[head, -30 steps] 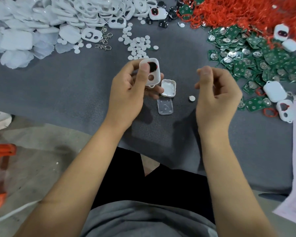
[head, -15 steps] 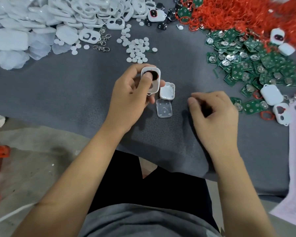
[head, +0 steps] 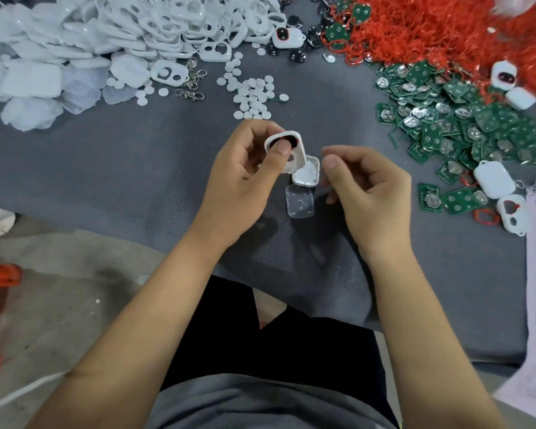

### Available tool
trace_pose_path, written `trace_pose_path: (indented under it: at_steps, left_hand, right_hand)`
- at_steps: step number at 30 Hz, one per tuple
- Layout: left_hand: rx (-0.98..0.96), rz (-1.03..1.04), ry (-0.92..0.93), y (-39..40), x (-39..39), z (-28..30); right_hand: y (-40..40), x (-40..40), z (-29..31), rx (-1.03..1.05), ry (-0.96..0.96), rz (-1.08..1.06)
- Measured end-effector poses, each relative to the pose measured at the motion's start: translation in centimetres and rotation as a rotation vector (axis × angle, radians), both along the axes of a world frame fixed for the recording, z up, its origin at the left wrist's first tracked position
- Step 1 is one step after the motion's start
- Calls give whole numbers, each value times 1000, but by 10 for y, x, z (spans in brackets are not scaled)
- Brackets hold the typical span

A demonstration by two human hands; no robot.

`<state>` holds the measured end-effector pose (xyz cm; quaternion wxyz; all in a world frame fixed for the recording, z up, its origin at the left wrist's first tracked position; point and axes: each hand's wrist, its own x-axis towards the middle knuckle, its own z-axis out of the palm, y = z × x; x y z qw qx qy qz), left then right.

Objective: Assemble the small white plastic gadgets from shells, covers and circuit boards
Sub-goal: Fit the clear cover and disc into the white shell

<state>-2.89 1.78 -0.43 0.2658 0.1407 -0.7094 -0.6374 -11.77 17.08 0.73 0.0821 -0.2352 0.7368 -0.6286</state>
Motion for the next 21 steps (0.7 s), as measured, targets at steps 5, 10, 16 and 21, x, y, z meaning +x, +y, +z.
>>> trace_pose_path:
  at_steps: [5,10,16,21]
  left_hand:
    - [149,-27,-16,2,-1,0]
    - [118,-64,-52,2,-1,1]
    - [52,-66,-107,2,-4,-1]
    - [117,-78,-143,2,-7,-4]
  right_hand:
    - [2,-3,0,-169,-237,6]
    - [2,-2,-4,-128,-194,2]
    - [2,-1,-6,-137,-140,12]
    - [2,5,-9,-161,-56,-63]
